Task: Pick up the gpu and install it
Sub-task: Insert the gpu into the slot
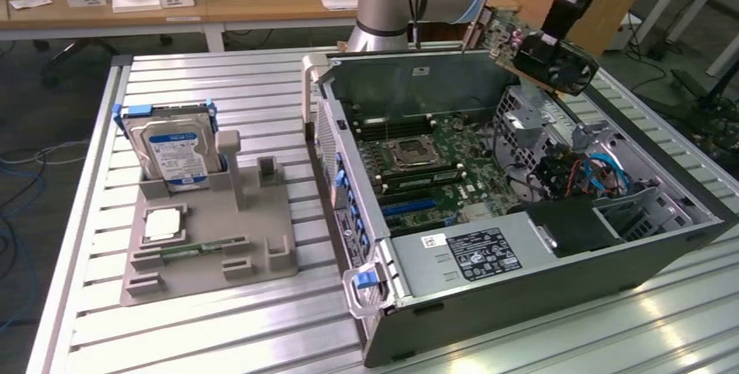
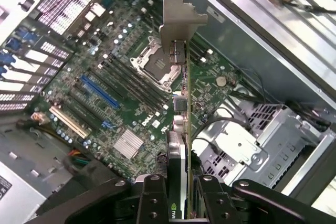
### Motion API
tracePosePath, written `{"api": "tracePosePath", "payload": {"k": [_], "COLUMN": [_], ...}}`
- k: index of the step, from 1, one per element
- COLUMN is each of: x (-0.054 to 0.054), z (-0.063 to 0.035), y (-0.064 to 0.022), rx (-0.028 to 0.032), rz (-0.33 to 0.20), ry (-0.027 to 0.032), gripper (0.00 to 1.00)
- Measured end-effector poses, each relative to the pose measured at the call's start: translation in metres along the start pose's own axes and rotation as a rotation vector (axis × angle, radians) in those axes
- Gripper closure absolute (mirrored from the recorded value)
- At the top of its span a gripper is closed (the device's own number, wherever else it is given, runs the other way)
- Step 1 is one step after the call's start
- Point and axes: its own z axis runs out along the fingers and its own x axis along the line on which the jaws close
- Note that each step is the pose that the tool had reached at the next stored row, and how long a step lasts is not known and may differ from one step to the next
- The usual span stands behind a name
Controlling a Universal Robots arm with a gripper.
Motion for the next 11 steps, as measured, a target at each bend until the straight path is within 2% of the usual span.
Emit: {"api": "tracePosePath", "payload": {"k": [11], "x": [0.0], "z": [0.0006], "y": [0.0], "rx": [-0.003], "rz": [-0.143], "ry": [0.0117], "gripper": [0.73]}}
